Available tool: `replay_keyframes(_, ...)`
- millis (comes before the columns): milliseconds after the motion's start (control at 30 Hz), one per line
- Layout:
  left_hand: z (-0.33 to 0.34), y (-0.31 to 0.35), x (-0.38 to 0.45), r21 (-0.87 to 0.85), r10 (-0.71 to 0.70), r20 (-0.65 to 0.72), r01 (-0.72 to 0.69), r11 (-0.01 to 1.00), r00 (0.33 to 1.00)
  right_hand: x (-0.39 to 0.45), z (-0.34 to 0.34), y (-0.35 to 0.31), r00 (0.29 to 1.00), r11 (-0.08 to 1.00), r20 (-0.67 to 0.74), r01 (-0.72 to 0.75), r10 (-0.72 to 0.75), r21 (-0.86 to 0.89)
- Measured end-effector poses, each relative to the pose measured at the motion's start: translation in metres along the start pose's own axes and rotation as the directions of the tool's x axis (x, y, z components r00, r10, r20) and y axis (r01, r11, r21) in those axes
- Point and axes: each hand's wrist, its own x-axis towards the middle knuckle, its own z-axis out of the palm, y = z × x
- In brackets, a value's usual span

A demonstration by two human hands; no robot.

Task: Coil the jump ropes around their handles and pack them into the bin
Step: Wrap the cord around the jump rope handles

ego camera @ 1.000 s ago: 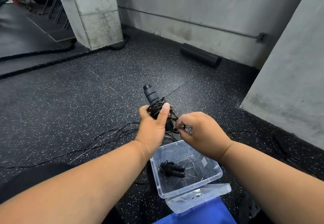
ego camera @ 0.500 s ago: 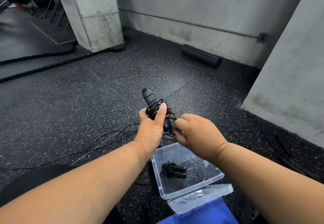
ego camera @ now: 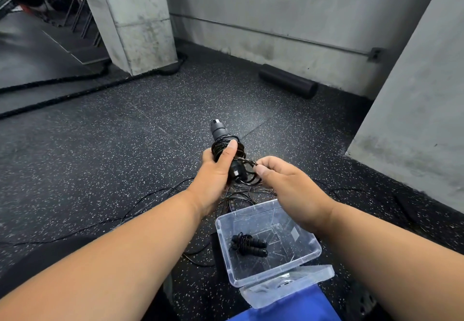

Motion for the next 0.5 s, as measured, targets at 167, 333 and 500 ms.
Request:
replay_keyframes(167, 0.004, 0.003, -0.008, -0.048, -0.052, 0.135, 0.059, 0.997, 0.989, 0.002, -0.002, -0.003, 0.994, 0.923, 0.097, -0.089, 0.056, 0.375)
replay_keyframes(333, -0.001, -0.003, -0.008, -0.175, -0.100, 0.323, 0.163, 0.971, 0.941, 0.003, -0.007, -0.008, 0.991, 0.867, 0.114, -0.115, 0.068, 0.485)
replay_keyframes(500, -0.007, 0.000, -0.004, -0.115, -0.094, 0.410, 0.154, 0.981, 0.907, -0.003, -0.006, -0.018, 0.999, 0.973, 0.026, 0.025, -0.032, 0.228)
